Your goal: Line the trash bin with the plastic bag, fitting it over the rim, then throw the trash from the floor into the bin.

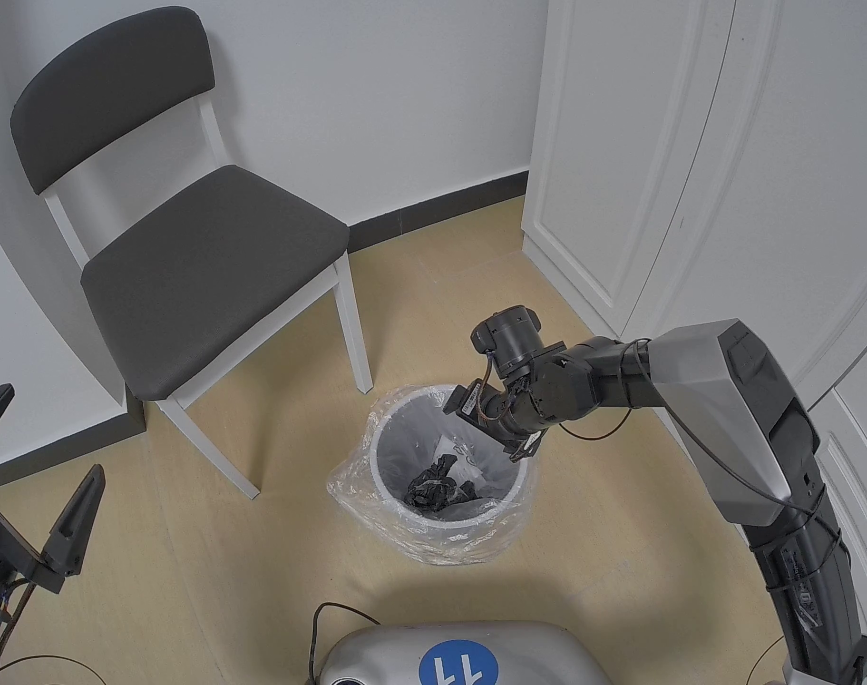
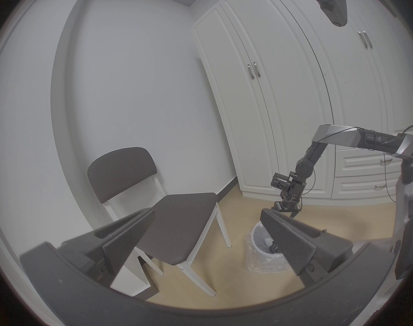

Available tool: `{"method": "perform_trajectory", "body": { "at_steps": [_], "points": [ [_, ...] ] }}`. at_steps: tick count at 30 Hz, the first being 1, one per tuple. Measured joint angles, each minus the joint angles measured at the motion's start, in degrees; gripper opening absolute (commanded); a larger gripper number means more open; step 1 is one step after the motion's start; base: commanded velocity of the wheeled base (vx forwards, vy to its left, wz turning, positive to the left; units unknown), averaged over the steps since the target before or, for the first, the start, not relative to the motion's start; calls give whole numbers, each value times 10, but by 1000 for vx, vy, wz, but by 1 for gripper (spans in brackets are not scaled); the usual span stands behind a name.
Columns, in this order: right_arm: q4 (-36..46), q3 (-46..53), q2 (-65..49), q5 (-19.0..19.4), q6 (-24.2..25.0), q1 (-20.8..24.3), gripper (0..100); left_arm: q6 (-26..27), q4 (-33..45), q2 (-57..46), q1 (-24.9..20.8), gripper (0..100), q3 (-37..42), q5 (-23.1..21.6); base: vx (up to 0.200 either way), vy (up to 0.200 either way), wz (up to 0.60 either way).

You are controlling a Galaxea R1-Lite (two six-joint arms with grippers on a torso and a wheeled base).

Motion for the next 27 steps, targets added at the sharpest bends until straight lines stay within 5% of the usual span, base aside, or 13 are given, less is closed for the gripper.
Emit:
{"method": "perform_trajectory", "body": {
  "at_steps": [11, 22, 27],
  "points": [
    [44, 2, -18, -116, -120, -20, 100, 0, 0, 1, 0, 100, 0, 0, 0, 0, 0],
    [41, 15, 5, -117, -192, -103, 100, 0, 0, 2, 0, 100, 2, 0, 0, 0, 0],
    [29, 20, 27, -51, -195, -116, 100, 0, 0, 3, 0, 100, 3, 0, 0, 0, 0]
  ]
}}
